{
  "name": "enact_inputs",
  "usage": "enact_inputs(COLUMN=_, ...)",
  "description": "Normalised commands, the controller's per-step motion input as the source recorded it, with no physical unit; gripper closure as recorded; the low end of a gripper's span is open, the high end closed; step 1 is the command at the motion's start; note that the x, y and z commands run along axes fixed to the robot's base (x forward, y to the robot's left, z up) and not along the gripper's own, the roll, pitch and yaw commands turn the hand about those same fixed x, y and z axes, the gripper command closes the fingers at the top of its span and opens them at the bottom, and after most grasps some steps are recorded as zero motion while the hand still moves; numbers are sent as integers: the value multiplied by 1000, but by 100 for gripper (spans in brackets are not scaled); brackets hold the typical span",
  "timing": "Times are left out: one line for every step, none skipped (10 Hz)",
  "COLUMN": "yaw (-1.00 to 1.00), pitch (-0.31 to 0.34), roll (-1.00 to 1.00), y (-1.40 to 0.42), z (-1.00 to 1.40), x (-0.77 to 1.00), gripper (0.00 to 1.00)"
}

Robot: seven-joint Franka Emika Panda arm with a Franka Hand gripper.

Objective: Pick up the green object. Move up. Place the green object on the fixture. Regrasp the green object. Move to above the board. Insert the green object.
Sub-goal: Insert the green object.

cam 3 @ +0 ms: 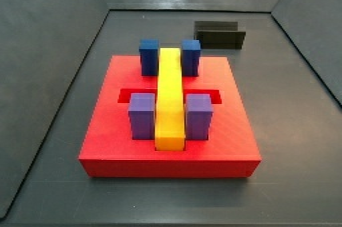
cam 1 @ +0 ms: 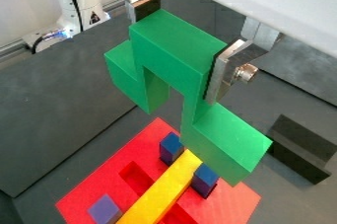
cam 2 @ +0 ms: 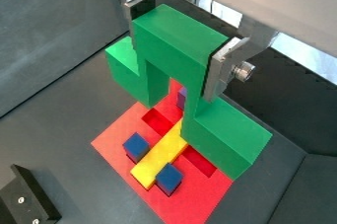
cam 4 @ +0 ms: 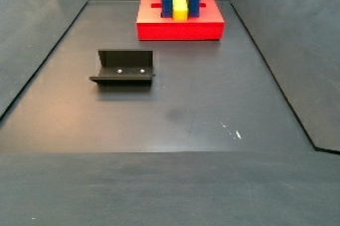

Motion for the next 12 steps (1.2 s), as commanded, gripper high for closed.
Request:
enact_inputs(yaw=0, pitch=-161, roll=-264, y=-257, z=-491, x=323, gripper=100)
enact_inputs(yaw=0, pitch=-121, roll=-217, y=-360, z=-600, x=449, gripper=100)
enact_inputs(yaw=0, pitch=-93, roll=-194, y=-354, z=-657, x=423, gripper=100)
enact_inputs(yaw=26, pitch=-33, roll=-184, y=-271, z=-683, x=437, gripper=100)
enact_inputs(yaw=114, pitch=0, roll=-103, y=-126, z=-717, x=223, gripper=100)
enact_inputs(yaw=131, pitch=0, roll=59, y=-43, z=-594, x=0, gripper=100)
enact_inputs(yaw=123, pitch=0, roll=197, y=-40, z=-474, x=-143, gripper=100)
enact_inputs(yaw=146, pitch=-23, roll=211, y=-40, z=-551, x=-369, gripper=100)
enact_inputs(yaw=211, pitch=-26, roll=149, y=-97, z=-537, x=-300, gripper=100)
enact_inputs(yaw=211, pitch=0, roll=70, y=-54, z=-417, x=-94, gripper=100)
enact_inputs(yaw=151, pitch=1, roll=20, y=-66, z=-391, x=0, gripper=100)
enact_inputs(yaw=111, pitch=6, roll=0, y=-211, z=-474, x=140, gripper=100)
